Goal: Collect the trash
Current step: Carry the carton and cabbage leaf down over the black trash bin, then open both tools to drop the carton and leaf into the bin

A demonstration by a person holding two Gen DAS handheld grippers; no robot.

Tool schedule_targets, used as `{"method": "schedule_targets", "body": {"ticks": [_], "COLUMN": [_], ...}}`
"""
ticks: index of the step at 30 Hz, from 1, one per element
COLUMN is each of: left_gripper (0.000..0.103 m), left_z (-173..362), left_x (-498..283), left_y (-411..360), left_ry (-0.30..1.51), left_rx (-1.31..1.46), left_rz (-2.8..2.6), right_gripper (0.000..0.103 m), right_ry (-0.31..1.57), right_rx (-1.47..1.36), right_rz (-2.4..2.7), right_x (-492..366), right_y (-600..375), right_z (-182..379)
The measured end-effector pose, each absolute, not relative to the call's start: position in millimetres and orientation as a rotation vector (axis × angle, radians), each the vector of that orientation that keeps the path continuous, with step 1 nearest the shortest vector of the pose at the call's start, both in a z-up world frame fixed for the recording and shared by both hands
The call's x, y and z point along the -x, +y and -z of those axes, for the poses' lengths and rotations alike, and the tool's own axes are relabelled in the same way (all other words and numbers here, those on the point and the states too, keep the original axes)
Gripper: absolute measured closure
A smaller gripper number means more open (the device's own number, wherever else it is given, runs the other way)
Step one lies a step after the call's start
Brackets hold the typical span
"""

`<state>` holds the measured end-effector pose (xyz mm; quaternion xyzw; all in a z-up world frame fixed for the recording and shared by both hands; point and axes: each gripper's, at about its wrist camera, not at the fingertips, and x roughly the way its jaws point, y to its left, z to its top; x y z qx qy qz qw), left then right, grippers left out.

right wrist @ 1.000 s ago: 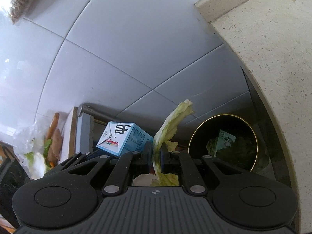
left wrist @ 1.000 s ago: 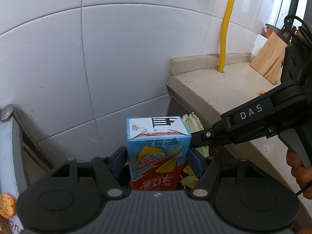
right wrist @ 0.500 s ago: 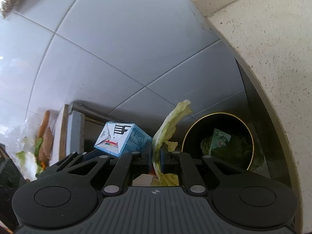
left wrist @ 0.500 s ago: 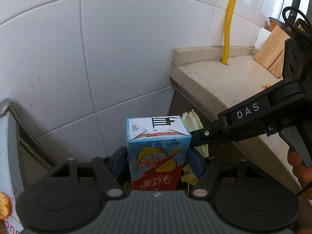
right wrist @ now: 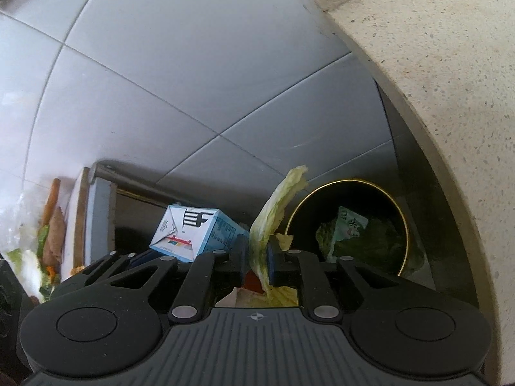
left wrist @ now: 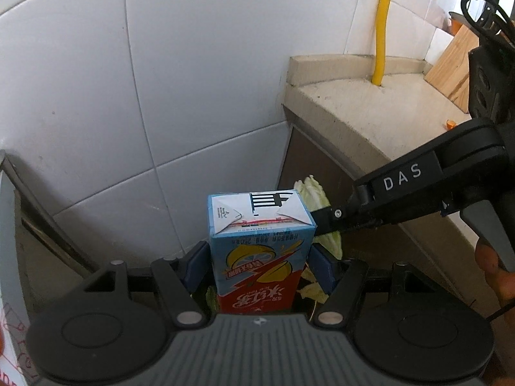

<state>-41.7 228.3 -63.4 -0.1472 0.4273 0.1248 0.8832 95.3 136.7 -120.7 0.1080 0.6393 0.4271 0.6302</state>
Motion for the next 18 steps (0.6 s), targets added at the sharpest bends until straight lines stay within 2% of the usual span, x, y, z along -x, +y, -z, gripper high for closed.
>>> {"method": "schedule_targets", "body": {"ticks": [1, 3, 5, 8, 11, 18], "left_gripper": [0.041, 0.041, 0.041, 0.041, 0.040, 0.040], "left_z": [64.8, 68.4, 71.4, 75.1, 76.9, 75.7], "left_x": [41.1, 40.2, 38.5, 36.7, 36.4, 37.5], "left_y": [229.1, 230.9, 233.2, 233.5, 232.5, 228.1], "left_ry": [0.894, 0.908, 0.922, 0.940, 0.951, 0.944], "left_rx": [0.306, 0.309, 0.322, 0.319, 0.312, 0.274], "left_rz": [-0.263, -0.271, -0.271, -0.278, -0.279, -0.282], "right_gripper": [0.077, 0.061, 0.056, 0.055, 0.048, 0.045], "right_ry": [1.463, 1.462, 1.455, 1.457, 1.454, 1.441], "right_rx": [-0.243, -0.234, -0.227, -0.228, -0.229, -0.226], "right_rz": [-0.974, -0.961, -0.944, -0.924, -0.907, -0.909], "right_x": [-96.2, -97.9, -99.8, -103.7, -105.6, -102.7], "right_y": [137.3, 137.5, 137.0, 135.7, 132.0, 125.6], "right_z": [121.6, 124.5, 127.3, 131.2, 132.2, 123.8]}}
